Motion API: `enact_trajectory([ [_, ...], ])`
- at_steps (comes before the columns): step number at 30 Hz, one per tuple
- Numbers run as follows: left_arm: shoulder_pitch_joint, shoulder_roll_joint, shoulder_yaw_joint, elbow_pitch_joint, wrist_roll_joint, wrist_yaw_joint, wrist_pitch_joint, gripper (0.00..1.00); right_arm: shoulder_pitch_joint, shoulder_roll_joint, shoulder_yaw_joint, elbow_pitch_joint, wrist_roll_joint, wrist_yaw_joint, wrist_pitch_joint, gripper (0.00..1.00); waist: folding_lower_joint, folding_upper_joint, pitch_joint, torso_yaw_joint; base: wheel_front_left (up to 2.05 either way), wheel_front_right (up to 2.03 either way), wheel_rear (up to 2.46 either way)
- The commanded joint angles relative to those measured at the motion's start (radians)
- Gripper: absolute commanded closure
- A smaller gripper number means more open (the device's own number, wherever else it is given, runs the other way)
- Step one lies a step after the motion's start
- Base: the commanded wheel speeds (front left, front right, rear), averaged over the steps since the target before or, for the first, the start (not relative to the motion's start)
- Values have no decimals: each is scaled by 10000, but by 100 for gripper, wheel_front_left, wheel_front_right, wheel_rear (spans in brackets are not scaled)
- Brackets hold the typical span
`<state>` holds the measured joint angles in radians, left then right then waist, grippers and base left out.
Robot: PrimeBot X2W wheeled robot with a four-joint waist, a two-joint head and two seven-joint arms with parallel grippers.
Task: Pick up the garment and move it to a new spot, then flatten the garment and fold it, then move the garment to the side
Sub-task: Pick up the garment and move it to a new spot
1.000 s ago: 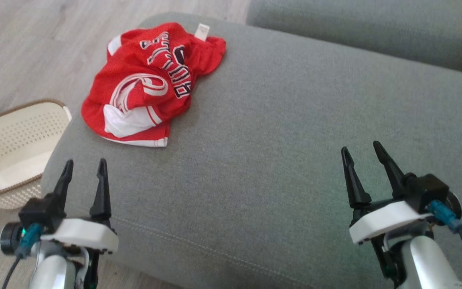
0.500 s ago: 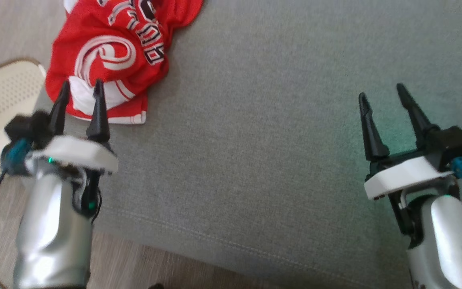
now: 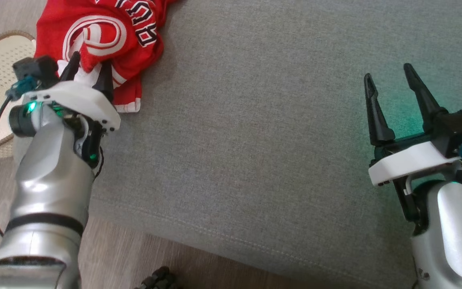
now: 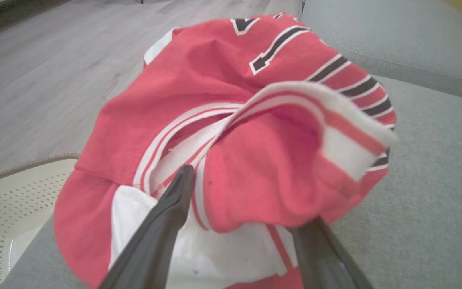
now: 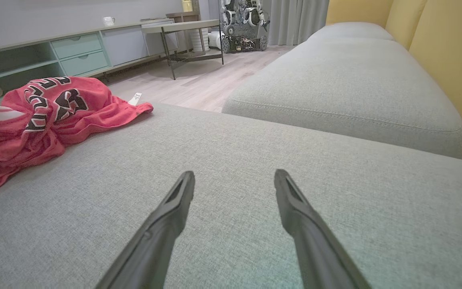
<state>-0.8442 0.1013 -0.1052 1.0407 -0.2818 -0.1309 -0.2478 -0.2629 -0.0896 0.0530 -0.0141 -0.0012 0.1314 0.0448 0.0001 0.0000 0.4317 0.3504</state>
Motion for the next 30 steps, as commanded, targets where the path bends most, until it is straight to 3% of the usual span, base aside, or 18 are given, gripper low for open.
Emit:
enact_trajectory([
  [1,-355,508,88,-29,-127,7,-52,0,-223,6,242,-398,-23,-7,37,0,-1,0,11,-20,0,0,0],
  [2,-476,518,-21,136,-209,6,-63,54,-238,11,254,-394,-15,-7,37,0,-1,0,17,-38,0,0,0],
  [3,-573,565,-131,249,-253,6,-79,100,-251,16,249,-398,-14,-7,34,0,-1,0,21,-60,0,0,0],
  [7,-689,849,-340,261,-347,4,-128,100,-257,42,178,-388,21,-7,-15,0,-1,0,-72,-180,0,0,0],
  [12,89,1291,238,-1524,-284,31,-136,100,-133,125,46,-304,97,-7,-200,0,-1,0,-444,-378,0,0,0],
  [21,2930,1516,1355,-5332,292,135,-138,100,338,310,-152,14,347,-7,-612,0,-1,0,-1638,-807,0,0,0],
  [30,6442,1191,1773,-8477,585,605,-136,100,924,385,-196,260,732,-7,-931,0,-1,0,-2741,-1527,0,0,0],
])
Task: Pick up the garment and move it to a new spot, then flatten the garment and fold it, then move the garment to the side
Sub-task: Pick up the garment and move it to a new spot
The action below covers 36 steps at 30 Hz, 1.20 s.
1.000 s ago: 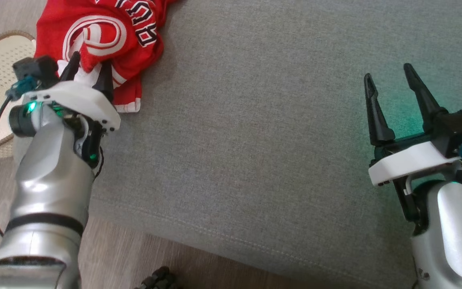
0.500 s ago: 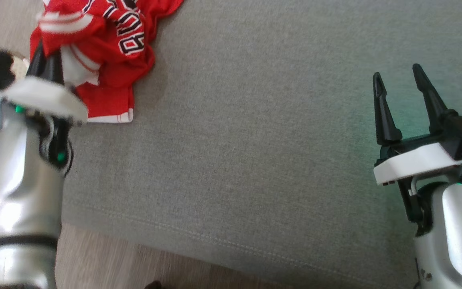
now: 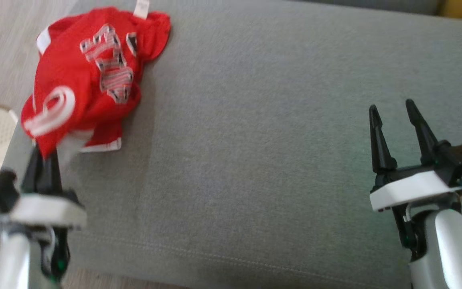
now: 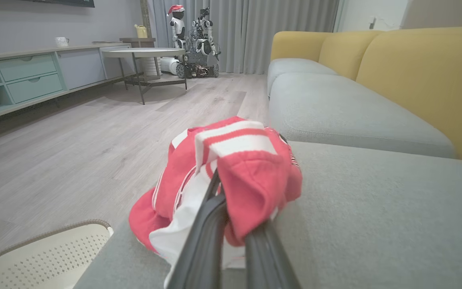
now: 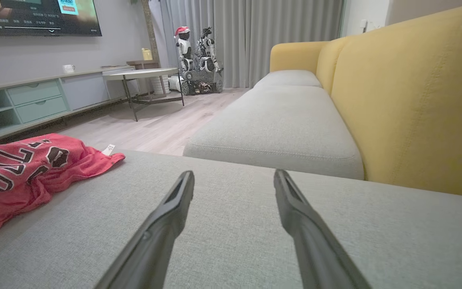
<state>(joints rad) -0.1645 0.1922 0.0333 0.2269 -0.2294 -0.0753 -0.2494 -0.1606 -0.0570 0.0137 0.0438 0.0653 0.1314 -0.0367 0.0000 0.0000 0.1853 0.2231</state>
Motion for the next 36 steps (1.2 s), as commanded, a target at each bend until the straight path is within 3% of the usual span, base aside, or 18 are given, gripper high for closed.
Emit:
enact_trajectory([
  [1,-14,212,358,-687,105,142,-85,100,-22,61,183,-314,106,-7,-124,0,0,0,-360,-315,0,0,0],
  [6,1162,-66,-55,-2378,318,362,463,100,335,65,91,-362,287,-7,-83,0,0,0,-693,-610,0,0,0],
  [14,951,-260,-1273,-3509,510,7,1295,100,399,67,219,-625,642,-7,28,0,0,0,-649,-1742,0,0,0],
  [26,-1543,-785,-3455,-2555,566,-448,1448,100,-6,67,535,-972,994,-7,-52,0,0,0,252,-4060,0,0,0],
  [36,-3907,-1135,-5120,-760,280,-539,1431,100,-422,68,760,-874,1555,-7,-544,0,0,0,1511,-5719,0,0,0],
])
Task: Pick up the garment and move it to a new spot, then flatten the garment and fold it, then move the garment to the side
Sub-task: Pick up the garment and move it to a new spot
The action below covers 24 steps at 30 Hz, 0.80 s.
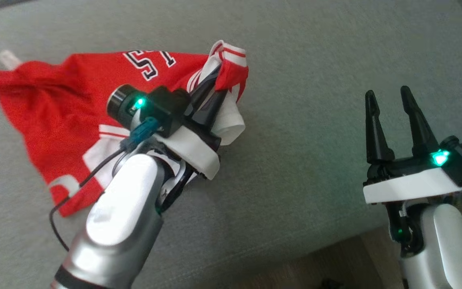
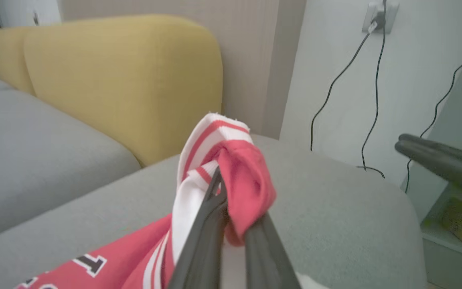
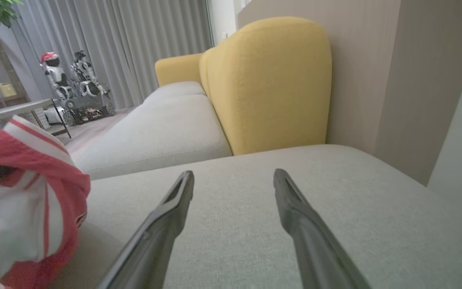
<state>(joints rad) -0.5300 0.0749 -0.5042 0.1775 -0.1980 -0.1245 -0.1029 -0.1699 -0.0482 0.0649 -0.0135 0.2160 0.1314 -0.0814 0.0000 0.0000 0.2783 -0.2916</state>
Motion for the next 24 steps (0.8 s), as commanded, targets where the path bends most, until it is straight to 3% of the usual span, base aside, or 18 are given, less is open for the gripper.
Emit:
enact_trajectory([
  [1,-352,21,171,18,-79,-48,-24,100,-353,-21,259,-270,88,-7,-160,0,0,0,711,-675,0,0,0],
  [8,-1165,35,-619,2353,-289,-57,3,100,-610,-20,375,123,359,-7,-637,0,0,0,1465,-988,0,0,0],
  [9,-1262,36,-740,2538,-362,-58,-29,78,-651,-20,381,188,377,-7,-681,0,0,0,1496,-969,0,0,0],
  [10,-1345,33,-849,2690,-445,-58,-87,23,-690,-20,390,259,391,-7,-716,0,0,0,1501,-934,0,0,0],
  [11,-1418,27,-972,2810,-534,-59,-146,0,-726,-20,381,322,397,-7,-743,0,0,0,1496,-875,0,0,0],
  [18,-1375,144,-1224,2787,-1142,-44,-861,0,-840,-20,288,576,92,-7,-697,0,0,0,999,-151,0,0,0],
  [24,-973,566,-838,2062,-932,625,-1324,0,-773,-20,130,493,-238,-7,-410,0,0,0,539,660,0,0,0],
])
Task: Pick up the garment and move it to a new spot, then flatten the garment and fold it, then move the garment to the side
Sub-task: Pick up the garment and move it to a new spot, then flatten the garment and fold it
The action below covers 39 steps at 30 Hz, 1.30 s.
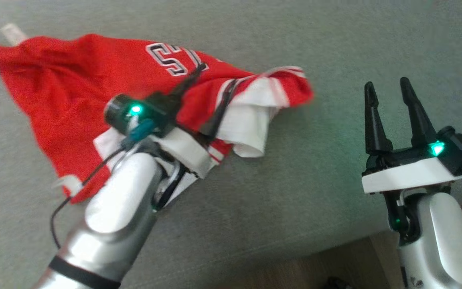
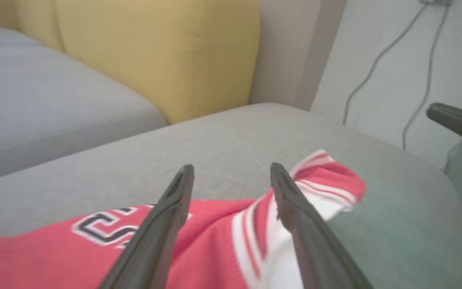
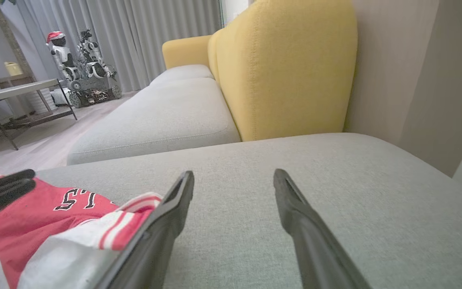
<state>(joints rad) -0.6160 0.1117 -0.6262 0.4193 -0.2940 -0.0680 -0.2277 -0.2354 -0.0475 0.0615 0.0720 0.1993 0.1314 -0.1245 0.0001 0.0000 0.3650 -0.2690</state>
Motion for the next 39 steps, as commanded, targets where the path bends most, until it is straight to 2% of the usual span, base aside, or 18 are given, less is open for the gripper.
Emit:
enact_trajectory([
  [1,30,250,530,-497,-24,206,-131,0,-98,-28,124,-382,-142,-7,82,0,-1,0,-435,607,0,0,0],
  [10,1246,1111,2151,-1206,-547,1316,-311,0,117,-28,-22,-554,-538,-7,595,0,-1,0,-1108,1813,0,0,0],
  [17,2356,1763,3450,-1795,-868,1827,-336,0,303,-28,26,-514,-706,-7,844,0,-1,0,-1565,2323,0,0,0],
  [24,3577,2048,3960,-2440,-912,1897,-339,0,665,-28,58,-438,-768,-7,949,0,-1,0,-2017,2461,0,0,0],
  [29,4106,2191,3922,-2754,-885,1863,-339,0,1065,-28,-120,-501,-812,-7,1016,0,-1,0,-2301,2540,0,0,0],
  [39,5116,2337,3714,-3350,-855,2089,-7,0,1699,-28,-142,-722,-889,-7,1253,0,-1,0,-2961,2439,0,0,0],
])
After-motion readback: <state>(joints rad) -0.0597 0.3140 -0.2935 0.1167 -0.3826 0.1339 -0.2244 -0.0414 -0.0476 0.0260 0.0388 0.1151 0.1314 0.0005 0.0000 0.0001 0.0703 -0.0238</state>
